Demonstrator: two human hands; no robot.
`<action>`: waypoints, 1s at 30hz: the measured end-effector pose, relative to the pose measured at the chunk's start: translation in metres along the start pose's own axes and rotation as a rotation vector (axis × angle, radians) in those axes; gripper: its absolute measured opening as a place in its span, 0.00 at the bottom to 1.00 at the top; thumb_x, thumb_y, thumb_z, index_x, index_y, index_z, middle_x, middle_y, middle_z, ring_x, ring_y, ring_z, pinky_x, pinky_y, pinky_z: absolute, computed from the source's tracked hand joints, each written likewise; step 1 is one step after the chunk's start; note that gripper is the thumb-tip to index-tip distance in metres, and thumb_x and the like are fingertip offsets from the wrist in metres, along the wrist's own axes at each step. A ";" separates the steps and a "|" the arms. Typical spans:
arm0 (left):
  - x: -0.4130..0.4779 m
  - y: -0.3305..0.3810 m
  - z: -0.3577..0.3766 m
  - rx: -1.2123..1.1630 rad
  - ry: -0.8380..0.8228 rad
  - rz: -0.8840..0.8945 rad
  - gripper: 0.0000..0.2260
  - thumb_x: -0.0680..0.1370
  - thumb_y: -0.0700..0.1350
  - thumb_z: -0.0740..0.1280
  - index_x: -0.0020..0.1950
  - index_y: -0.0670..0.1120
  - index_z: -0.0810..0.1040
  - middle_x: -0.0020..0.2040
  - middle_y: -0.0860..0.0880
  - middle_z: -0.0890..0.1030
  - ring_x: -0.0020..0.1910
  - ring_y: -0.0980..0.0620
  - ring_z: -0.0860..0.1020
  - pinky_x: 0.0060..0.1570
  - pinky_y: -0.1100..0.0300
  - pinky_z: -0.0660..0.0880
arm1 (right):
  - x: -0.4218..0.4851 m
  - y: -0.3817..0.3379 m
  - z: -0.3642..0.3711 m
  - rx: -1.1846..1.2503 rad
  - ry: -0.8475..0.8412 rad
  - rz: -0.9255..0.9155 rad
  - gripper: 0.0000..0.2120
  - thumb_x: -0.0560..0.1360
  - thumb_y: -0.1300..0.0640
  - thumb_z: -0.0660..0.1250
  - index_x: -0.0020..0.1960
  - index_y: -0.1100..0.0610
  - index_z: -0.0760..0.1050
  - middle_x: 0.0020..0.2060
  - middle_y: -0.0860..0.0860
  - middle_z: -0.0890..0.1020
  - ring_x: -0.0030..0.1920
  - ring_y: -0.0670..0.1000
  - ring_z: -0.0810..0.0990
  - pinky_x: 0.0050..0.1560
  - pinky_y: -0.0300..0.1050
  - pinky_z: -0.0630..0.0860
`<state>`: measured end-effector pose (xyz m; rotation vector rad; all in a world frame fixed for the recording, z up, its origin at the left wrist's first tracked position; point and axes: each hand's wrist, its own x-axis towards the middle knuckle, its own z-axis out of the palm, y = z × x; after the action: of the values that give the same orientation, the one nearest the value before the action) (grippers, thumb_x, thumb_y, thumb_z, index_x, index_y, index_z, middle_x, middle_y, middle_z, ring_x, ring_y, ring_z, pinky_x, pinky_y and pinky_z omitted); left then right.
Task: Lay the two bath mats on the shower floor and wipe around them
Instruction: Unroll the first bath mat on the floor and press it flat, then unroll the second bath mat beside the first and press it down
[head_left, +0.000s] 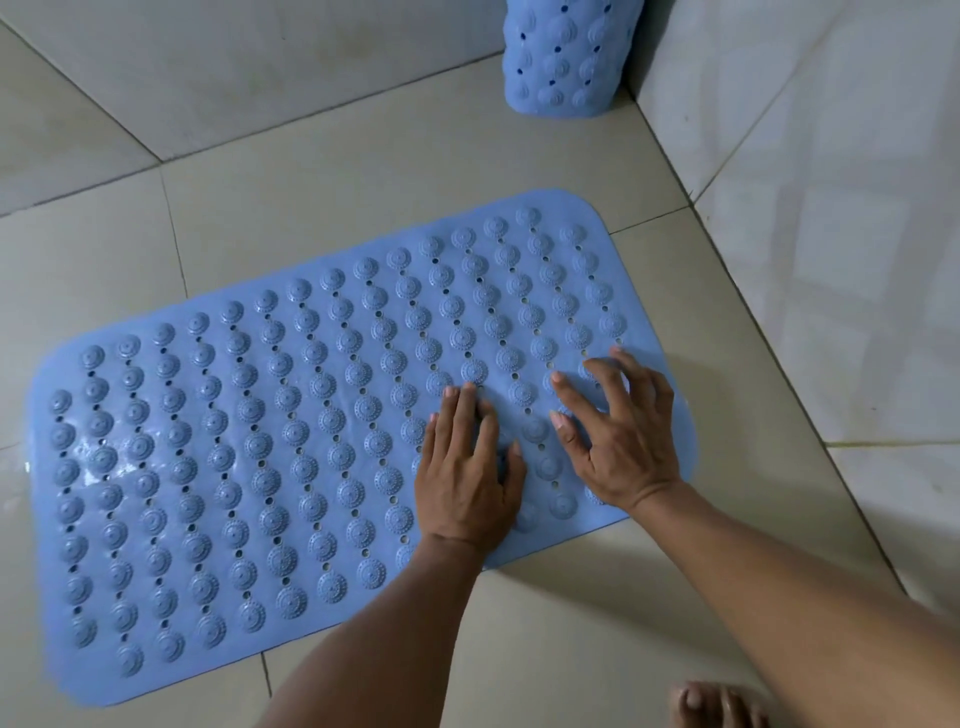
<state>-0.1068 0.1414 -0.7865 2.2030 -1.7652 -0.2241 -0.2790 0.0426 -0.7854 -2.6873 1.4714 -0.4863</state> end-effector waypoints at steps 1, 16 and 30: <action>0.001 -0.001 -0.001 0.009 0.001 0.006 0.22 0.80 0.52 0.62 0.68 0.39 0.77 0.76 0.39 0.72 0.76 0.39 0.68 0.71 0.44 0.69 | 0.001 0.000 -0.001 -0.012 -0.021 -0.015 0.17 0.79 0.46 0.64 0.63 0.50 0.81 0.61 0.56 0.80 0.68 0.66 0.73 0.62 0.64 0.69; 0.058 -0.004 -0.115 0.190 -0.524 0.113 0.26 0.84 0.56 0.58 0.79 0.48 0.64 0.81 0.46 0.63 0.80 0.44 0.59 0.76 0.48 0.59 | 0.047 -0.044 -0.073 -0.162 -0.585 0.065 0.30 0.82 0.39 0.53 0.78 0.53 0.61 0.82 0.54 0.49 0.81 0.57 0.44 0.76 0.65 0.48; 0.275 0.060 -0.337 0.284 -0.176 0.155 0.40 0.79 0.56 0.65 0.83 0.57 0.44 0.82 0.47 0.57 0.77 0.41 0.64 0.73 0.42 0.67 | 0.306 -0.005 -0.303 -0.228 -0.114 0.135 0.30 0.77 0.47 0.63 0.76 0.51 0.59 0.79 0.53 0.55 0.77 0.58 0.57 0.70 0.61 0.62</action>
<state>0.0056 -0.0892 -0.4301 2.2788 -2.1717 -0.1433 -0.2090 -0.1733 -0.4197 -2.6991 1.7557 -0.1635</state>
